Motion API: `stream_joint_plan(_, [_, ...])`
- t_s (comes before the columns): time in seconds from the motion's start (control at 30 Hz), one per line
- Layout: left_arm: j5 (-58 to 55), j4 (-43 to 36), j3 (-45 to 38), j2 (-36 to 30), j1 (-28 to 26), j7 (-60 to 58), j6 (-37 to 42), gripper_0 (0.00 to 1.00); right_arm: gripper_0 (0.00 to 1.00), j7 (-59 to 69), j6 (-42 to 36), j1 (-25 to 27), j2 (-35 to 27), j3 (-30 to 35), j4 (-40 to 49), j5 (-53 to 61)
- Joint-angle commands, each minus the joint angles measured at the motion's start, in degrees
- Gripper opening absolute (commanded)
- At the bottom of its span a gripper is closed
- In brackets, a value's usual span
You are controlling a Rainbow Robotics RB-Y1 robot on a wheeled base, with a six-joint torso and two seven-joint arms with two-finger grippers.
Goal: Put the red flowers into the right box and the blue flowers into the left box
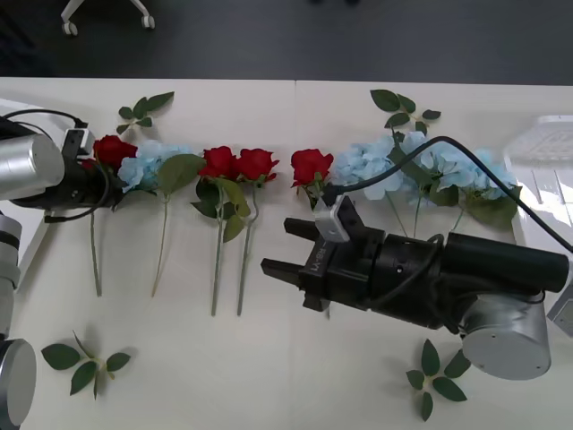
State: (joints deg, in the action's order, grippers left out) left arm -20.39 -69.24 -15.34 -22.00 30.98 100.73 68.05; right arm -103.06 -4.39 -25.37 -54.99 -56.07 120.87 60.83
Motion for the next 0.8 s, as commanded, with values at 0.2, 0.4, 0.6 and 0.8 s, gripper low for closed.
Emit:
stream_joint_plan(0.2, [-12.31,-15.05,-7.51,-1.03,-3.56,3.42,6.04,0.0,0.62,0.76,0.7,-0.91,5.59,-1.33,-1.86,-3.35])
stream_joint_plan(0.4, [-23.91,-25.51,-8.39,-2.88,-8.57,4.04,7.89,0.0,0.62,0.14,0.7,-0.99,6.12,-3.96,-1.95,-4.49])
stream_joint_plan(0.6, [-34.63,-33.16,-10.06,-2.7,-13.41,9.84,7.89,0.0,0.62,-0.03,0.7,-0.99,6.39,-4.75,-1.86,-5.1])
stream_joint_plan(0.8, [-50.01,-35.09,-13.58,-2.7,-15.95,18.98,10.17,0.0,0.62,-0.03,0.7,-0.99,6.65,-4.75,-1.86,-5.37])
